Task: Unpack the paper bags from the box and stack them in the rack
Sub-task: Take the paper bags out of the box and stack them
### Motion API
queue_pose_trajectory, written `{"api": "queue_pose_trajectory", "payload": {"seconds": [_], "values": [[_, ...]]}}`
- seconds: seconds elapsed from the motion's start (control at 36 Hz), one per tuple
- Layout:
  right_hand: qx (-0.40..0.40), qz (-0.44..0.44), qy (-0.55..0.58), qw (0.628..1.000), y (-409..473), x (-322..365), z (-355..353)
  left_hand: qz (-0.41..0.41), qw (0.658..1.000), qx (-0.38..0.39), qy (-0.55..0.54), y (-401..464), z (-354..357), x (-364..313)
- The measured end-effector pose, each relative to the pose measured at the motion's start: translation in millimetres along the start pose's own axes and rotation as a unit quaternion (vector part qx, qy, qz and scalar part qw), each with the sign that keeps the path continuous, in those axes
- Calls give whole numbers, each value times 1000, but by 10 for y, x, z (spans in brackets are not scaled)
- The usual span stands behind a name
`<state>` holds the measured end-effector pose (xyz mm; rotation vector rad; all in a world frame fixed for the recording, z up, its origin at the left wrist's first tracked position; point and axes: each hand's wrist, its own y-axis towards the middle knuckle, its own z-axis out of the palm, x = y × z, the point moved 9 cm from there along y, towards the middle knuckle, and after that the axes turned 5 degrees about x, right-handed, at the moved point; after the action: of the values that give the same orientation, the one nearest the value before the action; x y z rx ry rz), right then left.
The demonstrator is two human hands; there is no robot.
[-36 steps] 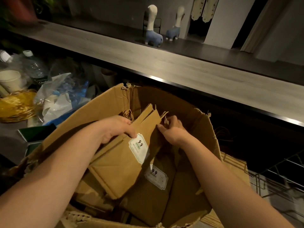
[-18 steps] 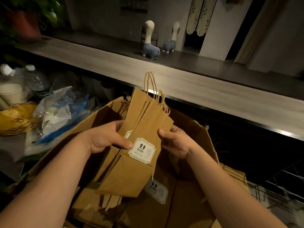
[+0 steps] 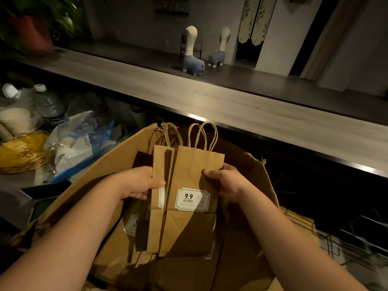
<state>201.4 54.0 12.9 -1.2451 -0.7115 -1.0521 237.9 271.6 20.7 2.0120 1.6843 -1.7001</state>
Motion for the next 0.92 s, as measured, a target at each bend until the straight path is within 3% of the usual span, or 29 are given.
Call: {"api": "queue_pose_trajectory", "payload": {"seconds": [0.42,0.53,0.61,0.64,0.69,0.75,0.86,0.92], "values": [[136,-32,36,990,-67,120,271,-75,995,-59,-16,61,-38,158],[122,-44,40,991,-36,120,242,-82,990,-115,29,113,-177,202],[91,-56,68,992,-11,144,171,-20,985,-171,10,109,-278,70],[80,-60,74,992,-9,152,148,19,987,-149,-56,85,-232,-12],[63,-72,82,992,-2,170,110,92,974,-25,-206,58,-32,-201],[57,-78,91,991,-9,181,111,126,961,83,-233,-10,200,-359],[102,-85,93,987,-27,207,228,131,976,65,-164,27,453,-404],[124,-95,79,985,-40,225,280,116,973,46,-192,64,489,-365]]}}
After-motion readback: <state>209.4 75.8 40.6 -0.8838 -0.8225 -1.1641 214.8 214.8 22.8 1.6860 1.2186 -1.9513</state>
